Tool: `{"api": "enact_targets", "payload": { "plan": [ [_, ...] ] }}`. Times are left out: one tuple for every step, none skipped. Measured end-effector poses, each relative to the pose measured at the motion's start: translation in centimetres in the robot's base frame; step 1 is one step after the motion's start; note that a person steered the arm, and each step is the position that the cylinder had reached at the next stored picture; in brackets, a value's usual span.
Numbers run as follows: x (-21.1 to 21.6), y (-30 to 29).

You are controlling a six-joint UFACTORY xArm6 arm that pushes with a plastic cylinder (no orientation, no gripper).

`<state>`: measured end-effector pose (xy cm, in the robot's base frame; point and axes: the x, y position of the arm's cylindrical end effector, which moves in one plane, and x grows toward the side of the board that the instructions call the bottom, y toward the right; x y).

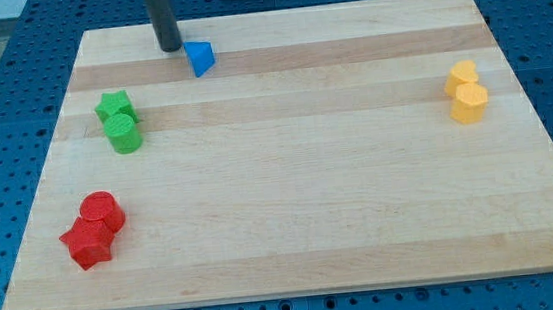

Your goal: Separate the blue cube from the blue triangle

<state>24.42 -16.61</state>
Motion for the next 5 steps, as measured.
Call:
{"api": "enact_targets", "payload": {
  "plan": [
    [0.7, 2.0],
    [0.1, 6.9],
    [-3.4, 8.2],
    [-4.6, 4.5],
    [-1.9, -1.3]
  ]
}}
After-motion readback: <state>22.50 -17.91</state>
